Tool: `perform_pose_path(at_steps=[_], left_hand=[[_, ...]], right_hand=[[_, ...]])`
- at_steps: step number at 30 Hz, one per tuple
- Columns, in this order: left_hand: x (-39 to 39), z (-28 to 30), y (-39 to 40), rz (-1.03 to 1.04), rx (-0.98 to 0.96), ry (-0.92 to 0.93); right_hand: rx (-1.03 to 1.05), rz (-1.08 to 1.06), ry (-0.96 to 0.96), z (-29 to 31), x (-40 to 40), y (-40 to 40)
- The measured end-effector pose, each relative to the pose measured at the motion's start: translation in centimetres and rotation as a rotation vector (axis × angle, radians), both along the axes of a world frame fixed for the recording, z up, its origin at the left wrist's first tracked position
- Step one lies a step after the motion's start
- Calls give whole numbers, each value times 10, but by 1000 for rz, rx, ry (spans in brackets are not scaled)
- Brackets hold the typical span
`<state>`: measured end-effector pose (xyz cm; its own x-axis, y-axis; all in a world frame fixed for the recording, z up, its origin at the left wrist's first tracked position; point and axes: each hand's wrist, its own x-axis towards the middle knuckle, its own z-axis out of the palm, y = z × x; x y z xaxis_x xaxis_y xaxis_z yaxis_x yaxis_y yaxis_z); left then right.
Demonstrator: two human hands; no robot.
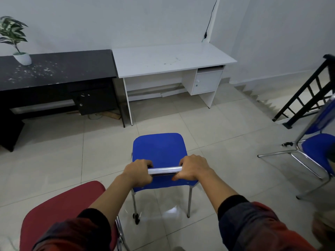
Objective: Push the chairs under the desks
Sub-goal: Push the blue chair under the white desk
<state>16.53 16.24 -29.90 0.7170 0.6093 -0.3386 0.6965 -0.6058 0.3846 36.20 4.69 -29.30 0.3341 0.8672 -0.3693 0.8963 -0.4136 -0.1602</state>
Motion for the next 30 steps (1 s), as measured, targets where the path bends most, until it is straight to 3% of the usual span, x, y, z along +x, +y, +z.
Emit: perform_pose_path(at_steps=[5, 12, 19, 30], left_hand=[[14, -3, -2, -29, 22, 70], [13, 0, 9, 9, 17, -105], [-3, 8, 46, 9, -7, -64], [29, 1, 39, 46, 91, -83]], right_hand=[[-13, 28, 48, 4, 4, 4], [7, 11, 27, 4, 8, 13], [83, -45, 9, 1, -18, 36], [48, 9, 23, 7, 21, 44]])
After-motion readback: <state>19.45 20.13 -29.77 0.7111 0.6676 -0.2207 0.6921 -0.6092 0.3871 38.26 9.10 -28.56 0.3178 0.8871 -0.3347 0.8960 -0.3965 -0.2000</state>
